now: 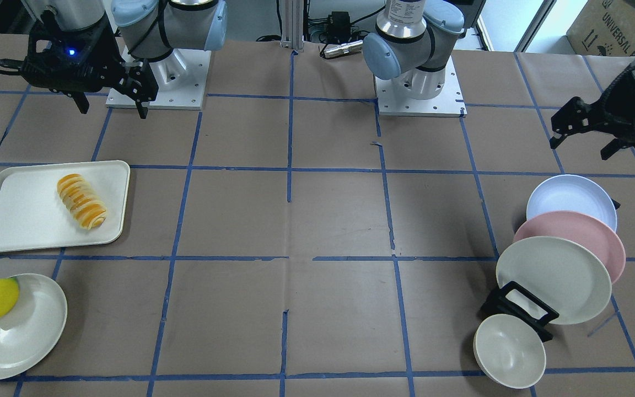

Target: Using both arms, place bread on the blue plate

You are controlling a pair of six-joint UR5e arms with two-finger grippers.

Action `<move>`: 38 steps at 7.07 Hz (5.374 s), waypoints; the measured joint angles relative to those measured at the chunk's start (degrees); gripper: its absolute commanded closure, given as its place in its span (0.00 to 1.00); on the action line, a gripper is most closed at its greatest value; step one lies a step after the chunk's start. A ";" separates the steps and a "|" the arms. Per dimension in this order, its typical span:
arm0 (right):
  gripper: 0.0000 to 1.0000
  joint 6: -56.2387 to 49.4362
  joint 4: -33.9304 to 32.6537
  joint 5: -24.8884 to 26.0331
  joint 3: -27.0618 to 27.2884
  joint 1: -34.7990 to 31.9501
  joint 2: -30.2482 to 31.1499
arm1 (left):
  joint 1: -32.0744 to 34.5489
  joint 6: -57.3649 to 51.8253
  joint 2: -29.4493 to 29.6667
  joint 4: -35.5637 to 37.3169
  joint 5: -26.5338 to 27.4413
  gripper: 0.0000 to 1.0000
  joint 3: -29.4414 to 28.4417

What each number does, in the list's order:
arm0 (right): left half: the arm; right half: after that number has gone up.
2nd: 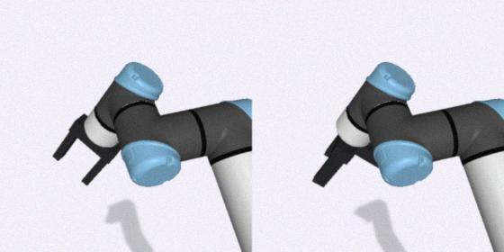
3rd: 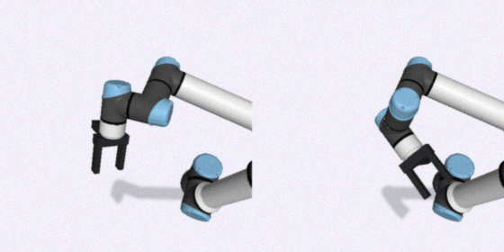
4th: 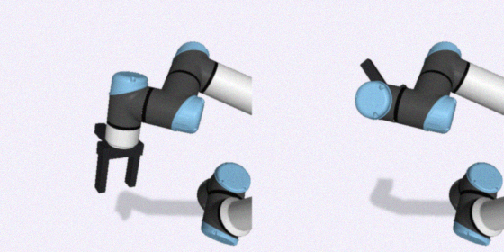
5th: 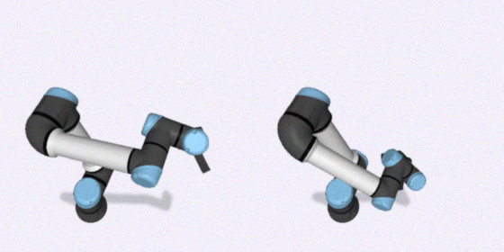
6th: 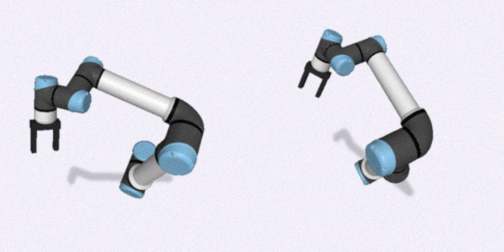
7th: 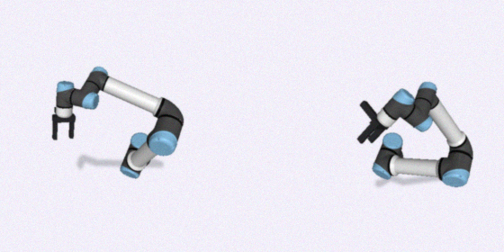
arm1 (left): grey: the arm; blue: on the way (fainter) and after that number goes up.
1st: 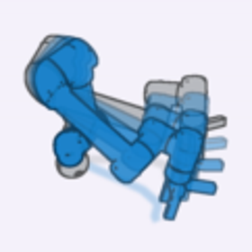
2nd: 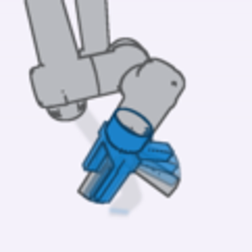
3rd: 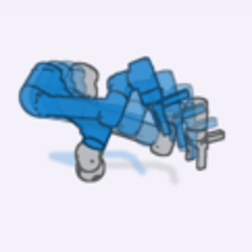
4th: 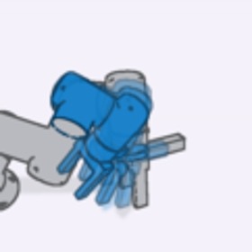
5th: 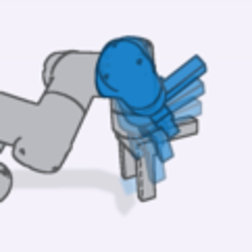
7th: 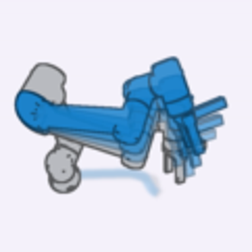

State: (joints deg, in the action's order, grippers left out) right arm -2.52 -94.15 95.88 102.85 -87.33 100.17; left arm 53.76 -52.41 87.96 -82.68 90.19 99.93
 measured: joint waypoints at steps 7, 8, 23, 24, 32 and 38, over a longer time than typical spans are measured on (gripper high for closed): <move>0.18 -41.10 -33.94 -4.80 27.14 19.17 -3.51 | -9.63 -18.57 23.52 7.38 -0.21 0.00 -11.72; 0.18 -42.33 -35.98 -4.98 27.20 19.75 -6.43 | -9.57 -18.67 28.49 7.12 -0.25 0.00 -15.51; 0.92 -45.29 -48.37 -3.49 27.03 24.40 -20.60 | -9.42 -17.73 34.96 5.04 -2.64 0.93 -17.63; 0.92 -45.07 -47.97 -3.09 26.90 24.39 -20.37 | -9.55 -17.73 32.13 2.29 -2.46 0.93 -17.80; 0.92 -17.80 -23.48 0.15 16.44 12.34 -0.93 | 3.51 -0.25 8.52 -20.60 -3.34 0.93 -16.42; 0.92 -2.51 0.66 -5.38 3.68 5.11 -3.55 | 27.14 30.72 7.94 -1.19 -19.78 0.93 -4.77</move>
State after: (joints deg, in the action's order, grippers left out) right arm -5.03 -93.50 90.50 106.53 -82.22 96.62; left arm 80.91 -21.69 95.90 -83.87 70.41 95.16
